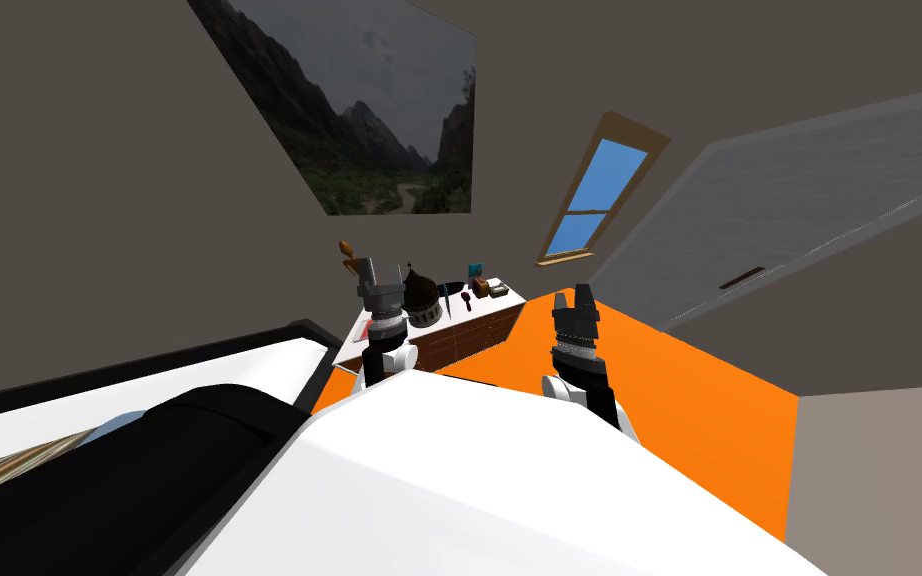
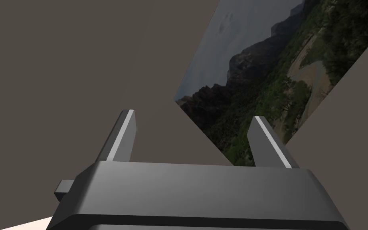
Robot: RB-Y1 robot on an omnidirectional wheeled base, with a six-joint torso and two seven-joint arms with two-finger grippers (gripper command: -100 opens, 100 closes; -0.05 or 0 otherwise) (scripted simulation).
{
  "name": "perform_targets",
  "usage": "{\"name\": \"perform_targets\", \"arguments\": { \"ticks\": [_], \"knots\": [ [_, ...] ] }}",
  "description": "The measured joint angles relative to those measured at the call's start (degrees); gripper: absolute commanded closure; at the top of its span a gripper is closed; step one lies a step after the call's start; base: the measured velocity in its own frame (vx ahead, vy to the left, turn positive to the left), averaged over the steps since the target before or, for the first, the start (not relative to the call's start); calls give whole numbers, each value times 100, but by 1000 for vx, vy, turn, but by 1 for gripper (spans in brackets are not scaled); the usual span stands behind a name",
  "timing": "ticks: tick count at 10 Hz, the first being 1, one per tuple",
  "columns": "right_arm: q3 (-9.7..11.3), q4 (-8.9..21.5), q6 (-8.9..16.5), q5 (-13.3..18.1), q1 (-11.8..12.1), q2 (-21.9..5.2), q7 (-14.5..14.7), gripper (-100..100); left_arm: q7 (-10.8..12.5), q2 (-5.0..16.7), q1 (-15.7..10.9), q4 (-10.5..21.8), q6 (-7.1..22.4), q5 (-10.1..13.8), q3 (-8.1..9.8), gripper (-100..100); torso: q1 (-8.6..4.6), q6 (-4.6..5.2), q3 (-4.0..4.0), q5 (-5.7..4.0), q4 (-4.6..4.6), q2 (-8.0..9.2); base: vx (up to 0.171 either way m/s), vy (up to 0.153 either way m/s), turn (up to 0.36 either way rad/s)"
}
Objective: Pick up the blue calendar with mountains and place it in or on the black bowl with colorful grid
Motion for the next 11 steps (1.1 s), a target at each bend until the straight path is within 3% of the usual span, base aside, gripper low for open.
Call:
{"name": "perform_targets", "arguments": {
  "ticks": [4, 5, 11],
  "knots": [
    [1, 0, 0, 0, 1, 1, 0, 0, 183, 485, 37, 276, 85, 191, -57, -100, -24, 0, -10, -5, -4, -17, 42, -60, 22],
    [1, 0, 0, 0, 1, 1, 0, 0, 293, 629, -3, 396, 154, 312, 4, -100, -25, 0, -13, -6, -5, -23, 58, -83, 31],
    [1, 0, 0, 0, 1, 1, 0, 0, 945, 1061, 117, 1225, 454, 953, -109, -100, -37, 0, -17, -8, -7, -29, 67, -104, 41]
  ]
}}
